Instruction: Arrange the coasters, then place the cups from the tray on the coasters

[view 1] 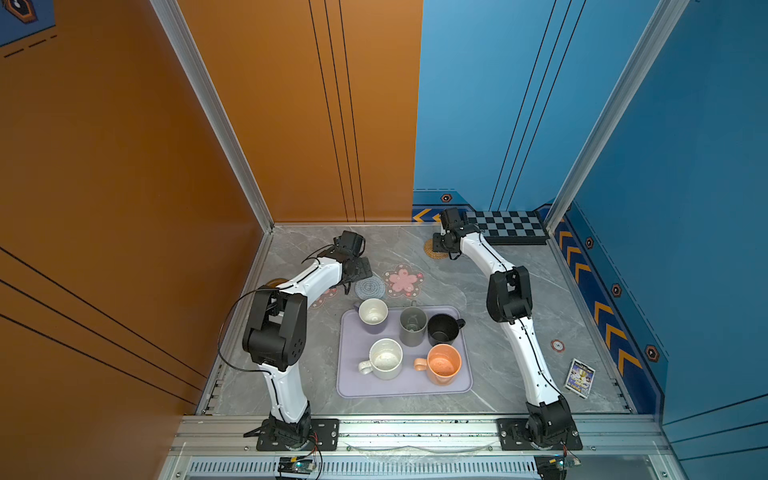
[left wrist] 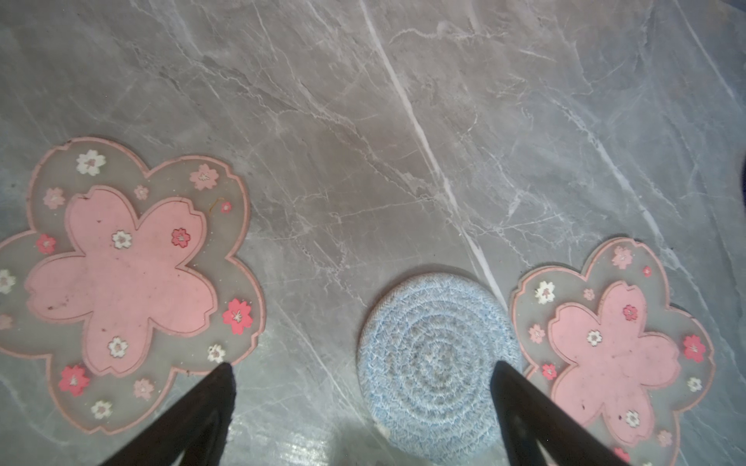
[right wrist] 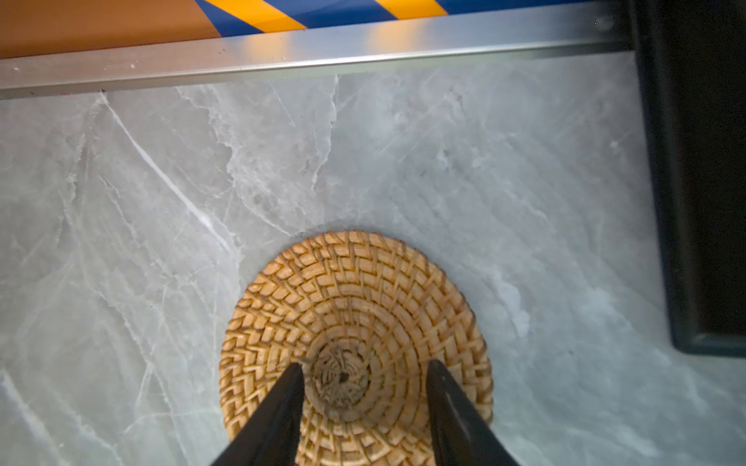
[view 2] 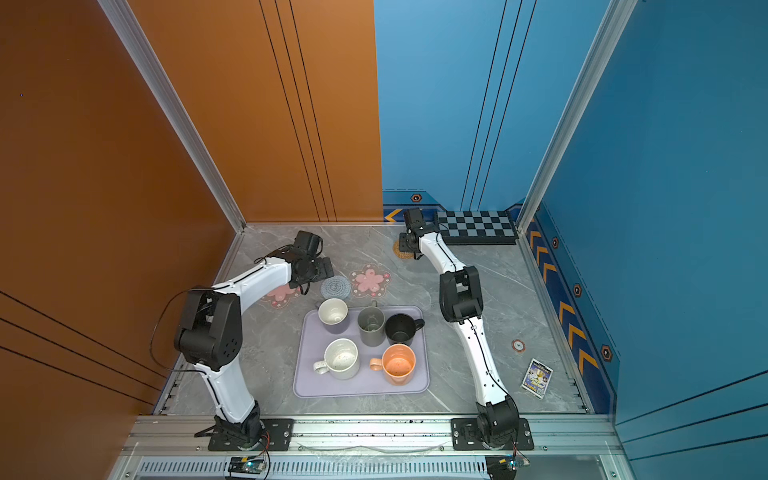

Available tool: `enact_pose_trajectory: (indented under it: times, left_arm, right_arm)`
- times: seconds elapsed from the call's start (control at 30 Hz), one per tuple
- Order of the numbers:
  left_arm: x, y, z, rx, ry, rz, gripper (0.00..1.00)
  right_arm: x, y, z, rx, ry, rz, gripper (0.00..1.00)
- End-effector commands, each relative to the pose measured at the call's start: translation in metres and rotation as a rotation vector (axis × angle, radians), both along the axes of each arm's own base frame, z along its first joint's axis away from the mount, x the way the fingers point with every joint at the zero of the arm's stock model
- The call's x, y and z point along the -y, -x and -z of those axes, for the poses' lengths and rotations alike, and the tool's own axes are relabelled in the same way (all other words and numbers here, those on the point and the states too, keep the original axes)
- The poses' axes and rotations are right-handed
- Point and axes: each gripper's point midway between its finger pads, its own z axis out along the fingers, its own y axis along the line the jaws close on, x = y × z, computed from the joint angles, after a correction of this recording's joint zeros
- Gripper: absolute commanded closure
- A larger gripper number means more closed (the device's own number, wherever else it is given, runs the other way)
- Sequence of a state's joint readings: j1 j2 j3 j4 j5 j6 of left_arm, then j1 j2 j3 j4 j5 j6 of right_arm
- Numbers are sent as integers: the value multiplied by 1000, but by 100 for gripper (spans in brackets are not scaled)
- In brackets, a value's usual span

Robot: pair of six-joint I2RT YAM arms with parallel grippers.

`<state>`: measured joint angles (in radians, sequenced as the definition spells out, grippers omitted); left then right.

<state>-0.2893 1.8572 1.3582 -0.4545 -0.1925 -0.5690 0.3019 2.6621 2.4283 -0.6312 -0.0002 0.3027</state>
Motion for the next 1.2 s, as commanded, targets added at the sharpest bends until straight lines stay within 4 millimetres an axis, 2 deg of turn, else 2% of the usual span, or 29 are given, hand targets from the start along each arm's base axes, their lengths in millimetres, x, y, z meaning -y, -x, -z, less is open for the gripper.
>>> enact_pose_trajectory:
  times: [0.0, 0.2, 0.43, 0.6, 0.73, 0.83, 0.87, 0.97, 1.17]
  left_arm:
    - [11, -4, -27, 62, 29, 26, 1]
    - [7, 4, -38, 83, 28, 19, 1]
    - [1, 18, -48, 104, 12, 24, 2]
    - [-9, 28, -52, 114, -20, 3, 2]
    - [2, 30, -52, 107, -14, 70, 2]
    - [12, 32, -52, 108, -58, 143, 2]
    - [15, 33, -52, 106, -61, 154, 1]
    - [19, 34, -47, 94, -40, 160, 3]
    - [27, 35, -40, 72, -7, 166, 12]
  right_arm:
    - [-1, 4, -44, 54, -21, -18, 45]
    - [-1, 15, -80, 99, -39, -36, 41]
    - [-2, 40, -96, 90, -31, -69, 40]
    - [-13, 76, -96, 54, 4, -145, 40]
    - [-32, 114, -91, 25, 55, -243, 40]
    - [-42, 140, -71, -28, 58, -277, 41]
    - [-46, 147, -79, -21, 31, -282, 42]
    - [-55, 164, -69, -53, -13, -288, 42]
    - [-70, 182, -53, -93, -37, -302, 42]
